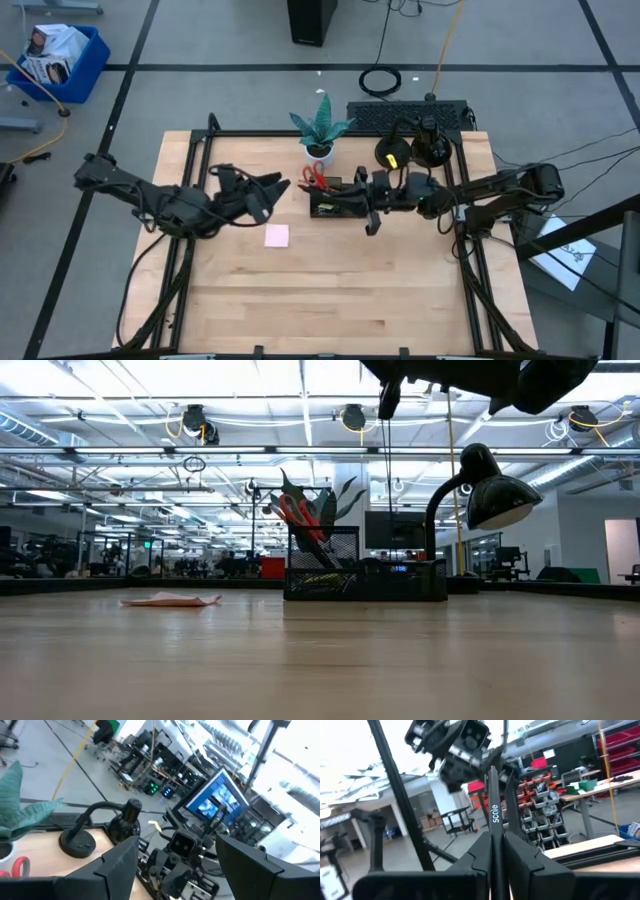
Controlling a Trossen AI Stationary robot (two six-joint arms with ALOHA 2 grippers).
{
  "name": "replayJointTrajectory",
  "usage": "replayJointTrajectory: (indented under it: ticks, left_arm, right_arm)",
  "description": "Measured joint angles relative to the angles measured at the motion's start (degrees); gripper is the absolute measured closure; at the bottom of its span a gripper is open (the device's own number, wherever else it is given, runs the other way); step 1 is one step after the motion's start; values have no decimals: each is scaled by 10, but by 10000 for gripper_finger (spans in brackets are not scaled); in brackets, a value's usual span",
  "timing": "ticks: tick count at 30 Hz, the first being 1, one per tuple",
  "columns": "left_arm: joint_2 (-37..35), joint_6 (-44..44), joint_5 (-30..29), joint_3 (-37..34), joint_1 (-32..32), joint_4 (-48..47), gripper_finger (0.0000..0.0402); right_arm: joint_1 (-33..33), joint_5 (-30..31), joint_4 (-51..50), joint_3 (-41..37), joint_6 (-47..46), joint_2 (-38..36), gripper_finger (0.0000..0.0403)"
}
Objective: Pick and place office supplies into organizer
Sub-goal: Put the black pen into the black desk organizer
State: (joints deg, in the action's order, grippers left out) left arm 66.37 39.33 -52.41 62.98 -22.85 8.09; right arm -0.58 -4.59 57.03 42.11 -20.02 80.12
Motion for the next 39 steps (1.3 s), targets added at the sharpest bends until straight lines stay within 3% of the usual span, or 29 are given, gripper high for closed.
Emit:
replayJointTrajectory:
  ticks: [14, 34, 39]
  left_arm:
    - [90, -2, -1, 0, 22, 99, 135]
    - [131, 59, 92, 0, 58, 117, 136]
    - [129, 31, 91, 0, 63, 160, 160]
  right_arm:
    - [0, 3, 28, 0, -29, 0, 377]
    - [0, 16, 49, 0, -31, 0, 377]
    - [3, 15, 49, 0, -31, 0, 373]
